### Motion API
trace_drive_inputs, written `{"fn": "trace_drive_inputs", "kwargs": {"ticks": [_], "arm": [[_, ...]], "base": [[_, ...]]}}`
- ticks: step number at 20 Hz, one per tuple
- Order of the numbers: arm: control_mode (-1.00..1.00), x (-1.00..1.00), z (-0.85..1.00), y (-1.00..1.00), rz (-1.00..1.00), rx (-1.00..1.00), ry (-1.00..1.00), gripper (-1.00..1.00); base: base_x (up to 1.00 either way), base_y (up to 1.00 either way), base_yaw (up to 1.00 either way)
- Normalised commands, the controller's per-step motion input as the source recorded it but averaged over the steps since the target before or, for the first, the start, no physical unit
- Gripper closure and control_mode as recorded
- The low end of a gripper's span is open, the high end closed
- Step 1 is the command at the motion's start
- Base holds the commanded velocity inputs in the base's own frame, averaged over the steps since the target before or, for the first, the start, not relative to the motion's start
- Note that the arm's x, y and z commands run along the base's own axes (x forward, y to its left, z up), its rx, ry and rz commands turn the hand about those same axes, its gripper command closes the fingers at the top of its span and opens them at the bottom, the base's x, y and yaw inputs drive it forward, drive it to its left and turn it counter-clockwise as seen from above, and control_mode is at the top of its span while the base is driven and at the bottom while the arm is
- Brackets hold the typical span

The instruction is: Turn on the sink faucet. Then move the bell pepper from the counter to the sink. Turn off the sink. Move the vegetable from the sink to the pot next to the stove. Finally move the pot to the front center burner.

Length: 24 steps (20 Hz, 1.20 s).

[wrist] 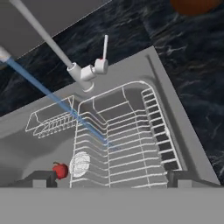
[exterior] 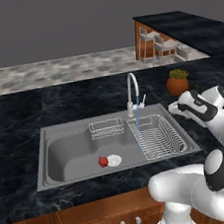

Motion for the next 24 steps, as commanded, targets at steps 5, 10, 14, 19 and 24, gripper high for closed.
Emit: {"fn": "trace_drive_inputs", "kwargs": {"ticks": [5,10,14,19,24], "arm": [[-1.00,0.35,0.06,-0.04,0.20,0.00,-0.21,-1.00],[-1.00,0.25,0.10,0.00,0.18,-0.03,-0.23,-1.00],[-1.00,0.31,0.10,0.00,0.20,-0.05,-0.22,-1.00],[-1.00,0.40,0.00,0.02,0.22,-0.02,-0.20,-1.00],[-1.00,0.41,0.07,0.00,0.19,0.00,-0.15,-1.00]], "base": [[0.00,0.00,0.00],[0.00,0.00,0.00],[0.00,0.00,0.00],[0.00,0.00,0.00],[0.00,0.00,0.00]]}}
